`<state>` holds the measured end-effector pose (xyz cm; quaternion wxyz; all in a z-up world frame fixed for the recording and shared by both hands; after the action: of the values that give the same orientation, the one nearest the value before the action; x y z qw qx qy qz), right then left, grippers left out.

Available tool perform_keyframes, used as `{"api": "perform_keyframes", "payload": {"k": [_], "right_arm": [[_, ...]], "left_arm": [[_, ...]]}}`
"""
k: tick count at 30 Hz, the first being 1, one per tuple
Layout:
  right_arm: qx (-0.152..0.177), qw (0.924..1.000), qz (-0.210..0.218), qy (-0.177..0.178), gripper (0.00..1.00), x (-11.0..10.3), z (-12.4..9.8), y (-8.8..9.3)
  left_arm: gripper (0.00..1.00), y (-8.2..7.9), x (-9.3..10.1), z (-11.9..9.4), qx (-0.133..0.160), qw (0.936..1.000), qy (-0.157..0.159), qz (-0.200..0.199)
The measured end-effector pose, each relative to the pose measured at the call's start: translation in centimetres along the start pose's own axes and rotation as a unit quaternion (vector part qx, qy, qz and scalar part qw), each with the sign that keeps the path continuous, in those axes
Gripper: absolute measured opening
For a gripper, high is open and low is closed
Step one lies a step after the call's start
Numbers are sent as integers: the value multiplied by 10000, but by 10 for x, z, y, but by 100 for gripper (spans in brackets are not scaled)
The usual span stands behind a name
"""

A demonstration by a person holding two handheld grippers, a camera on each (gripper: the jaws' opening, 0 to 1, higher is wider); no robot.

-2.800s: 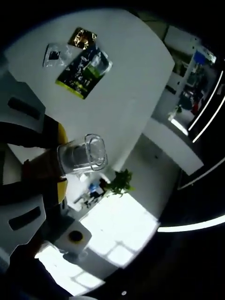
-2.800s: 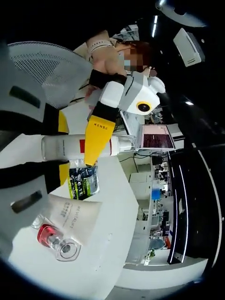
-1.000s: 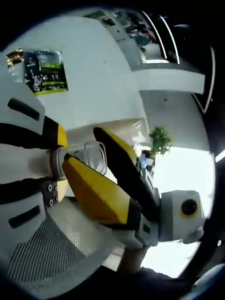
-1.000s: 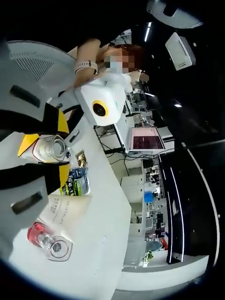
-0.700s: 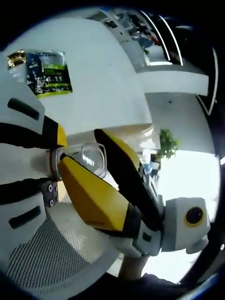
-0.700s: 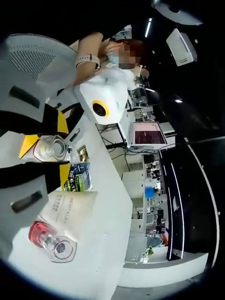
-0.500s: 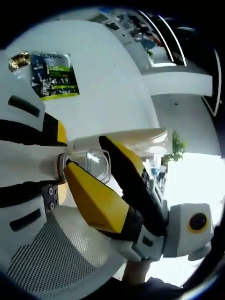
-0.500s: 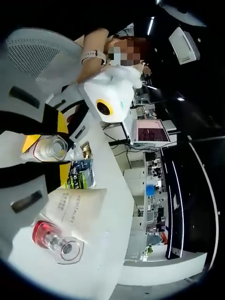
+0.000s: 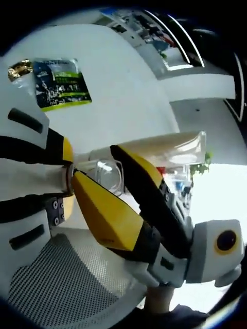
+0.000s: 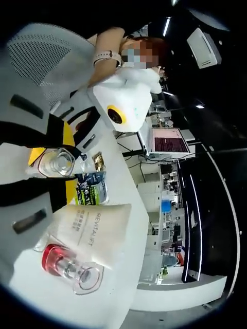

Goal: Arrange the skincare products in the storage area until every visible bottle or jar stands upright without overlapping.

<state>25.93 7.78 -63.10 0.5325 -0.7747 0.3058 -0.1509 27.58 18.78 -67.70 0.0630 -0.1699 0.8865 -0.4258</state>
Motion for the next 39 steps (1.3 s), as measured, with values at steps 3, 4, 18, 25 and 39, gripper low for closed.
{"api": "perform_keyframes", "payload": {"k": [3, 4, 18, 25, 39], "right_arm": [[27, 10000, 84, 40, 20, 1, -1, 1], [9, 9999, 78, 68, 21, 2, -1, 1], [-43, 9998, 200, -2, 24, 6, -6, -1], [-74, 9999, 109, -11, 25, 7, -9, -6], [-272, 9996, -61, -103, 24, 10, -35, -2]], "left_arm": [[17, 1, 0, 1, 140, 9996, 140, -201], [17, 2, -1, 2, 143, 9997, 124, -180], [17, 2, -2, 4, 223, 9997, 40, -57], [18, 2, -4, 4, 209, 9998, 34, 9], [27, 1, -7, -4, -93, 9991, -399, 115]]}}
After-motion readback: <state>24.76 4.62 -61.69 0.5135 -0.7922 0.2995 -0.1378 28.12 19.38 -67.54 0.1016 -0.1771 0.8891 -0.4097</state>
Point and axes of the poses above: the point that each gripper's makers call its tool centre point, and the gripper's own axes: z roughly forward along the fingers, x roughly to its right, y roughly out of its underside, the point moved 9 cm from there along -z, roughly backward along the fingers, and after that the axes turned 2 degrees about -x, right-handed, at the moved point
